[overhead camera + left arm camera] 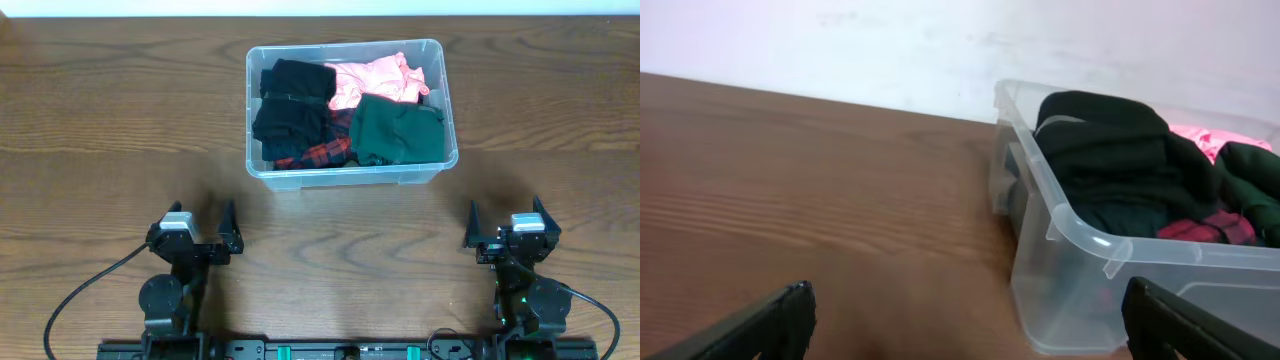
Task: Pack container
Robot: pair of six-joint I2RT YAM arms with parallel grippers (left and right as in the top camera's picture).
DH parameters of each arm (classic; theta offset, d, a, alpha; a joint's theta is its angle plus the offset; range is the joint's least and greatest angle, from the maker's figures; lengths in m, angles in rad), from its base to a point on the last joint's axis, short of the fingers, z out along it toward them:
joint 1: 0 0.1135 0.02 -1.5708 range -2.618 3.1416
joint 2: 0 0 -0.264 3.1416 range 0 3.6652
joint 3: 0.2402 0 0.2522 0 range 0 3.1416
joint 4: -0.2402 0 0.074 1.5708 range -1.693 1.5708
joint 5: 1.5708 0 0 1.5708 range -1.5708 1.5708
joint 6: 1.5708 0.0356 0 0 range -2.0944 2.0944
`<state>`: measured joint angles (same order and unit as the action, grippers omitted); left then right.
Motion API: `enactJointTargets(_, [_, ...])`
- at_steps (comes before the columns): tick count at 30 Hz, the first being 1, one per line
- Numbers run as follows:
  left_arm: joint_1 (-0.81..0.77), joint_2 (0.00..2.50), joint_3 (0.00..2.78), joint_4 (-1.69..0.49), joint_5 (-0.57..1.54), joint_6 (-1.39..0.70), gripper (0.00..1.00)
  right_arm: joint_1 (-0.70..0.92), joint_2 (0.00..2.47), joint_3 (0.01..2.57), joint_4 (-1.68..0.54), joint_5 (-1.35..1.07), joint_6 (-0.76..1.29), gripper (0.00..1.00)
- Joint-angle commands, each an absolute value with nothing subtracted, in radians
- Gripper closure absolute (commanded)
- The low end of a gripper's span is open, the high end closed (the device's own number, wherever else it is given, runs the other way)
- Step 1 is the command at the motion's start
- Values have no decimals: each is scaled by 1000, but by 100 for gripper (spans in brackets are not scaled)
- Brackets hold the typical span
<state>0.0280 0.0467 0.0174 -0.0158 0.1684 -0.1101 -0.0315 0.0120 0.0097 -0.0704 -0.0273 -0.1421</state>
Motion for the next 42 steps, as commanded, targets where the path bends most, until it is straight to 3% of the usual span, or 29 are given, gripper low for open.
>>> enactJointTargets(1, [30, 21, 4, -59, 168, -98, 2, -41, 6, 6, -71, -31, -135, 1])
enactJointTargets(42, [30, 6, 4, -53, 168, -99, 2, -41, 6, 6, -71, -31, -135, 1])
